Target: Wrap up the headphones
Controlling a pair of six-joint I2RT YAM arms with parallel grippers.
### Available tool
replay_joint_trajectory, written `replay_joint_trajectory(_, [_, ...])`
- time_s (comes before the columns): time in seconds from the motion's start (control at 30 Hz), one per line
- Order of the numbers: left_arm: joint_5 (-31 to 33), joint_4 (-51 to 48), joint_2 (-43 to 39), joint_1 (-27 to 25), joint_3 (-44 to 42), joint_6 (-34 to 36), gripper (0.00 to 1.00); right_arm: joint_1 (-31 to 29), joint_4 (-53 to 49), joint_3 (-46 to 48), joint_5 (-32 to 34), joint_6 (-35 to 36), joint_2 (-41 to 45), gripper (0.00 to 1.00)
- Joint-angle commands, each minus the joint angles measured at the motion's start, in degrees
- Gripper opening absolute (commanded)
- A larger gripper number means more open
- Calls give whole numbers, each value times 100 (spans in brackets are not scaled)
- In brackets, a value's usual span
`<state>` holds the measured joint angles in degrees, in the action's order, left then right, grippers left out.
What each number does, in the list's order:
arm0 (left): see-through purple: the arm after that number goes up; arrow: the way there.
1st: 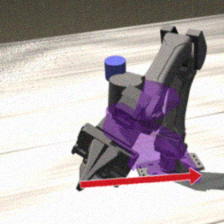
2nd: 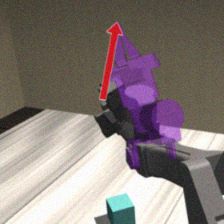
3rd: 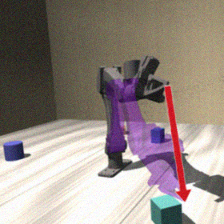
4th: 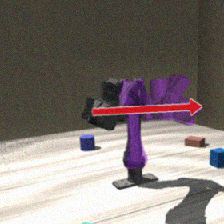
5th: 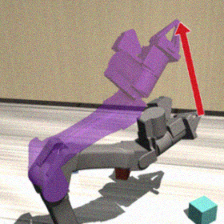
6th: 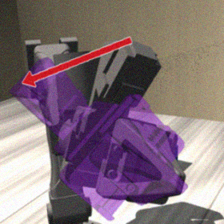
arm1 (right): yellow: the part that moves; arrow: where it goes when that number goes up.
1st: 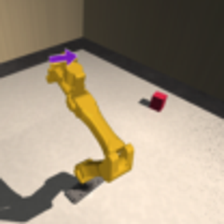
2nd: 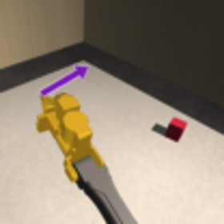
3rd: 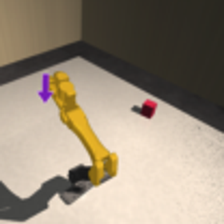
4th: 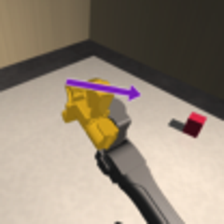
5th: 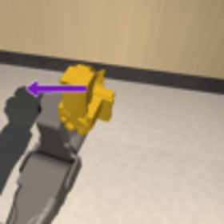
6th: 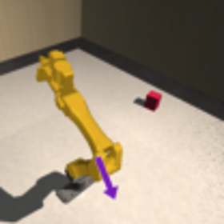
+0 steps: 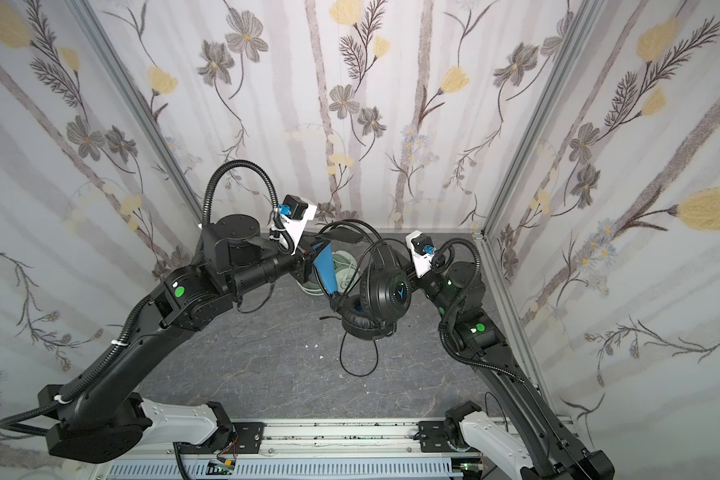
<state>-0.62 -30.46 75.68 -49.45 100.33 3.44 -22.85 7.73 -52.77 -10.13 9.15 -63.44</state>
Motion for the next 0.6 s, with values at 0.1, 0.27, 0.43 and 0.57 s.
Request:
replay_joint_trajectory(0.1, [-407, 1019, 65, 22, 142, -805, 0, 19, 424, 95, -224, -289, -99, 26])
replay_joint_trajectory(0.27, [-21, 1797, 96, 3, -94, -1451, 0, 18, 528, 256, -494, -536, -143, 14])
replay_joint_trajectory(0.43, [657, 2300, 236, -98, -123, -1815, 0, 18, 800, 602, -636, -889, -122, 19])
replay_joint_trajectory(0.57, [1093, 2843, 336, -143, -251, -2213, 0, 16, 1001, 879, -731, -1100, -100, 20])
